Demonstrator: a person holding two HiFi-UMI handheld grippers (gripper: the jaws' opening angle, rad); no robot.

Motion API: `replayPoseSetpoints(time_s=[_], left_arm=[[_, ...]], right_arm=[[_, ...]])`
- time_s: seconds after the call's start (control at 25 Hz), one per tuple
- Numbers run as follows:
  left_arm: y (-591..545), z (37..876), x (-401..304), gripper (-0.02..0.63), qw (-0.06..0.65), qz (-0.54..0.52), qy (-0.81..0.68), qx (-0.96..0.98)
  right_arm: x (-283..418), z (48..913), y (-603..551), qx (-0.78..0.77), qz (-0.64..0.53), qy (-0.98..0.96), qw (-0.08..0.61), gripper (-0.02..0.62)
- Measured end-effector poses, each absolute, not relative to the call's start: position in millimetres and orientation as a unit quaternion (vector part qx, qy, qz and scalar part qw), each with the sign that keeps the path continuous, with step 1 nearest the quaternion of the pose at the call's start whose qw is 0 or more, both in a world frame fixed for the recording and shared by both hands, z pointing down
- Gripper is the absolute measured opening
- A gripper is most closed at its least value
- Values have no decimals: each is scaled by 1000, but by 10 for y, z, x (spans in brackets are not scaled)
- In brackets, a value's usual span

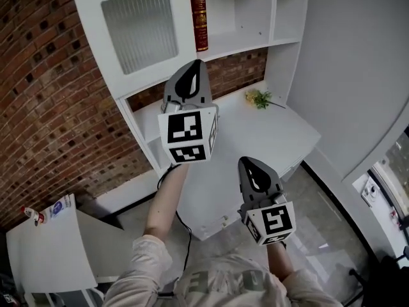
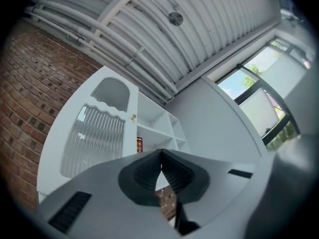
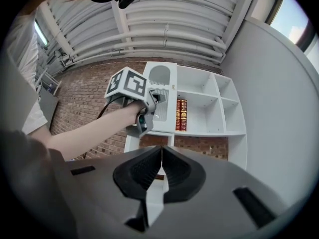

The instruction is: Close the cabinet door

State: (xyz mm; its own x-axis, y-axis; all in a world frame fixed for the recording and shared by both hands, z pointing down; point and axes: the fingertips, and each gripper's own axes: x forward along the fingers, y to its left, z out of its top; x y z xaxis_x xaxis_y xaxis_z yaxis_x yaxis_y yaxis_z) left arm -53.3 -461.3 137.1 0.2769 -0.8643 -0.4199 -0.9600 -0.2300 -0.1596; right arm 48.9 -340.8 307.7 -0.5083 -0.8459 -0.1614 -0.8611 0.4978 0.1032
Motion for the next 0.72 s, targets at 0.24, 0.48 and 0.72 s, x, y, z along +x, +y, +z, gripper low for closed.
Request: replayPoseSetpoints(time_s=[0.24, 0.48, 0.72], left_arm=[[-3691, 2179, -503, 12, 213, 160, 572, -776], [-3265, 2910, -412, 12, 162, 124, 571, -795], [-3113, 3312, -391, 12, 107, 95, 574, -806]], right_arm=[[368, 3295, -3225, -498, 95, 861, 24, 17], [324, 3521, -3051, -503, 67, 861, 30, 17], [330, 3616, -2992, -512, 52, 857, 24, 17]])
